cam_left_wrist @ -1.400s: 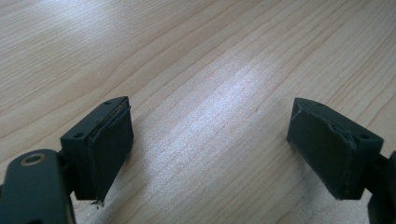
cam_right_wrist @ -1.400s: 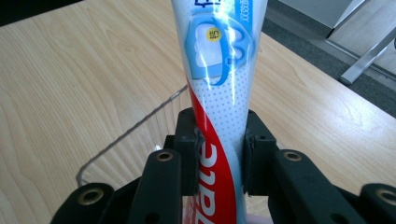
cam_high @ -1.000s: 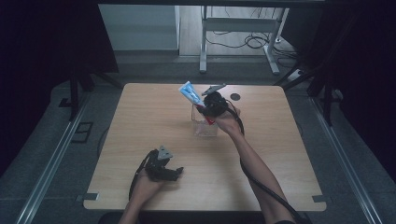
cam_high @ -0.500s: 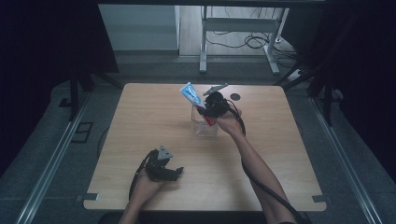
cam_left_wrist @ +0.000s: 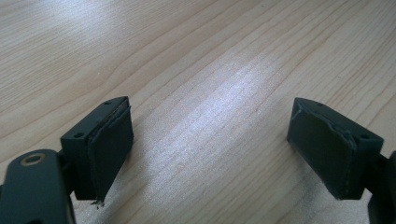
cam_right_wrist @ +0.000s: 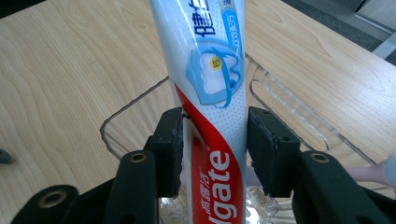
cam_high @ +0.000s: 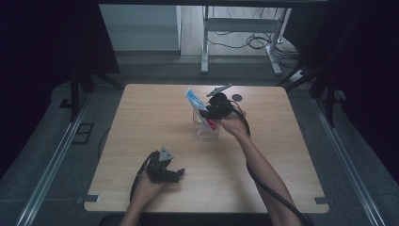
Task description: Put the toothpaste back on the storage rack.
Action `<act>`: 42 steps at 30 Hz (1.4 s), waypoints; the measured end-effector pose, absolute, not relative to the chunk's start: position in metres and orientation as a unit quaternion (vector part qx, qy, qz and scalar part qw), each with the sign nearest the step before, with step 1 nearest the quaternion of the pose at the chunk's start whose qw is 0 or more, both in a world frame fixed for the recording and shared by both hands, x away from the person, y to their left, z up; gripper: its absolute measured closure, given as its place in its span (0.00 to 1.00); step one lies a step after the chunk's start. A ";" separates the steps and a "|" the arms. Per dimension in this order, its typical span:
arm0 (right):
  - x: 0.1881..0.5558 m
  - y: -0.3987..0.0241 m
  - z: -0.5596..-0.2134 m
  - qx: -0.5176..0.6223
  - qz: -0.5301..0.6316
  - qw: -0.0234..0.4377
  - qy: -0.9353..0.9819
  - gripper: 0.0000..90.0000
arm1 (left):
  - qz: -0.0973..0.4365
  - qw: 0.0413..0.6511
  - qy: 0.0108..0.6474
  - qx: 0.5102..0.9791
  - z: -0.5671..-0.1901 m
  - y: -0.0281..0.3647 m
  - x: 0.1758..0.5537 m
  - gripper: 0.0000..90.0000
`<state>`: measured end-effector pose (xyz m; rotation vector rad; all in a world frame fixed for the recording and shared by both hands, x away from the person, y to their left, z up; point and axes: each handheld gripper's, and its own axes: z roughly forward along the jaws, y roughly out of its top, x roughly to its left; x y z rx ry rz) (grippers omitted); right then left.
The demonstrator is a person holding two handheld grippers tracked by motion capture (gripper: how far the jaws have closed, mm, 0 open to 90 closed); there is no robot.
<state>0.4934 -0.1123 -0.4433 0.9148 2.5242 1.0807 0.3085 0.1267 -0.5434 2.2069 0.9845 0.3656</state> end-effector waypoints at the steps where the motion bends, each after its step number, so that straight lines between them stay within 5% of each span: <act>1: 0.493 -0.112 -0.443 0.313 0.370 0.123 0.866 0.60 | 0.141 0.342 0.378 0.849 -0.543 0.127 0.308 0.16; 25: 0.479 -0.115 -0.434 0.281 0.388 0.126 0.869 0.19 | 0.141 0.341 0.378 0.849 -0.543 0.127 0.309 0.16; 42: 0.461 -0.124 -0.422 0.272 0.387 0.115 0.874 0.13 | 0.141 0.342 0.378 0.849 -0.543 0.127 0.309 0.16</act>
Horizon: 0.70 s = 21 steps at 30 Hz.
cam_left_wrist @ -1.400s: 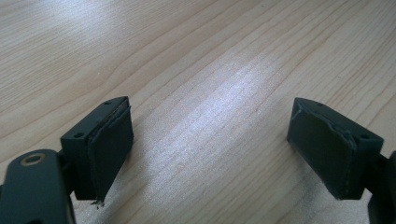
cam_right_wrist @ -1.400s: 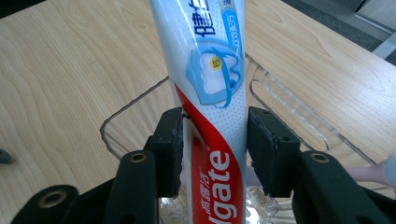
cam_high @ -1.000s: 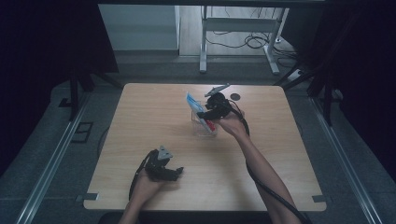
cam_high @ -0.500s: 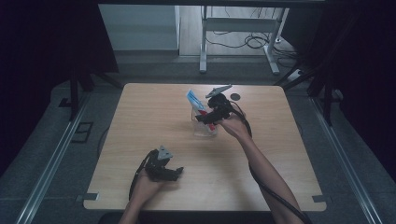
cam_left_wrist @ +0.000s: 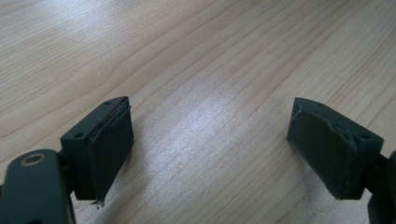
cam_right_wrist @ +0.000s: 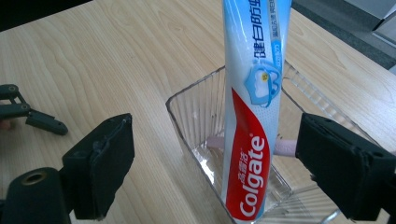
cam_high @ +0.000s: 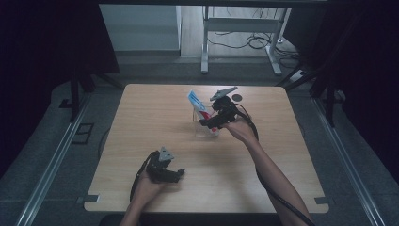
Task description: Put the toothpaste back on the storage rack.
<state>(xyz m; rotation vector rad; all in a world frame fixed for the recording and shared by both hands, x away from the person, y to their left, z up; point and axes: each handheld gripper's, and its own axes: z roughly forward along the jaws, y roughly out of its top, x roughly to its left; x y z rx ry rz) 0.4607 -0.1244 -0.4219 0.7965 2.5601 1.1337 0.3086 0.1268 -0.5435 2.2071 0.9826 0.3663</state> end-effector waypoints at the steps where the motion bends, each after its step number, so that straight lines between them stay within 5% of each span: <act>1: 0.460 -0.125 -0.422 0.270 0.387 0.116 0.874 0.12 | 0.141 0.342 0.378 0.849 -0.543 0.127 0.309 0.16; 21: 0.444 -0.142 -0.420 0.269 0.382 0.116 0.876 0.04 | 0.141 0.342 0.378 0.849 -0.543 0.127 0.309 0.16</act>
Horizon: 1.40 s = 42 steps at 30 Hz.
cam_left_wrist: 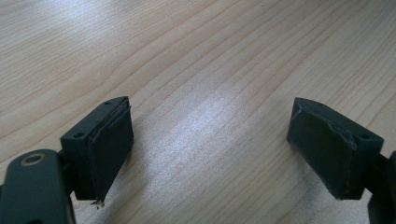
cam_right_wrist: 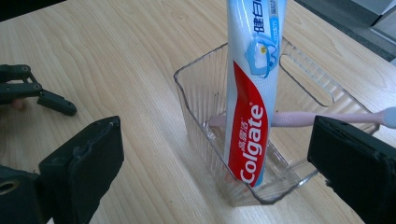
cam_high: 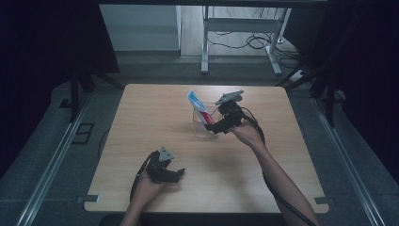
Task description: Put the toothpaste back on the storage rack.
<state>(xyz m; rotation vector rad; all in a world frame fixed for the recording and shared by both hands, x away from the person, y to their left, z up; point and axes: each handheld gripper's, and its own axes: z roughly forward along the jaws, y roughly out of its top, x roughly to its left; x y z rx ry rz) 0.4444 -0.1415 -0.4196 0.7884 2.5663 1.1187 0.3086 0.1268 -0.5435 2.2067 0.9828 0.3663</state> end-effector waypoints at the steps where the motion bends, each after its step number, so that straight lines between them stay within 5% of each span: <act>1: 0.444 -0.142 -0.420 0.270 0.382 0.117 0.876 0.04 | 0.141 0.342 0.378 0.849 -0.543 0.127 0.309 0.16; 42: 0.403 -0.199 -0.439 0.292 0.383 0.121 0.868 0.04 | 0.141 0.344 0.379 0.847 -0.544 0.127 0.309 0.16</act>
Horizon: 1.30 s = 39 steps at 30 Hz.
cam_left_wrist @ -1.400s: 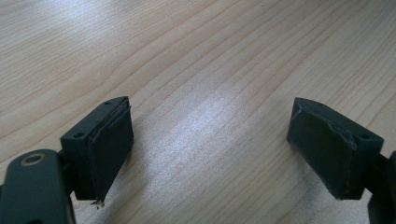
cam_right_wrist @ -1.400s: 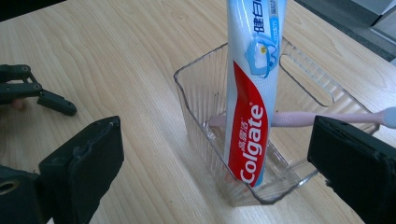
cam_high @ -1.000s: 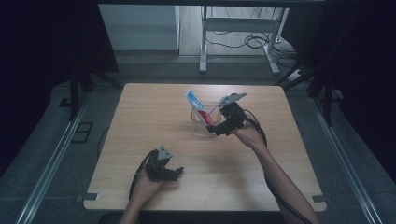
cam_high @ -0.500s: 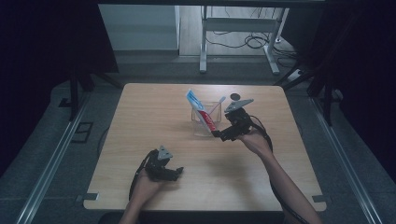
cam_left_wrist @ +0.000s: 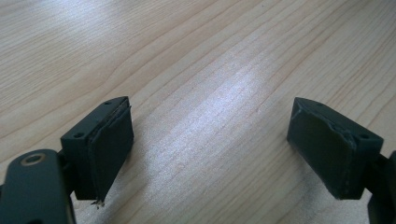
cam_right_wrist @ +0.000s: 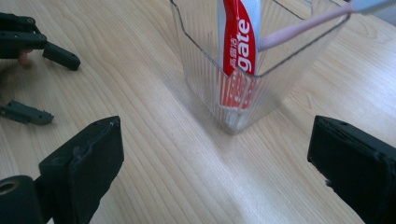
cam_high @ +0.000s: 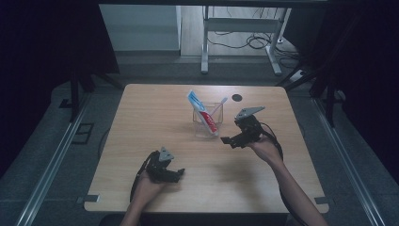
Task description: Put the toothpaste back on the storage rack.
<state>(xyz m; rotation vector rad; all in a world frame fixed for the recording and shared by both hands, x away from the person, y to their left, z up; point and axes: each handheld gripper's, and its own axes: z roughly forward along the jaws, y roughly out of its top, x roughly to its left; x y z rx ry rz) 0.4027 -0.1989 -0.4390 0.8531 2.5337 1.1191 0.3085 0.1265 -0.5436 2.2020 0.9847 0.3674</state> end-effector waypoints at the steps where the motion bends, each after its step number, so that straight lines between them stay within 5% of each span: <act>1: 0.401 -0.201 -0.439 0.293 0.383 0.120 0.867 0.04 | 0.141 0.344 0.379 0.848 -0.544 0.127 0.309 0.16; 39: 0.343 -0.258 -0.484 0.325 0.378 0.131 0.857 0.05 | 0.141 0.345 0.381 0.846 -0.544 0.126 0.308 0.16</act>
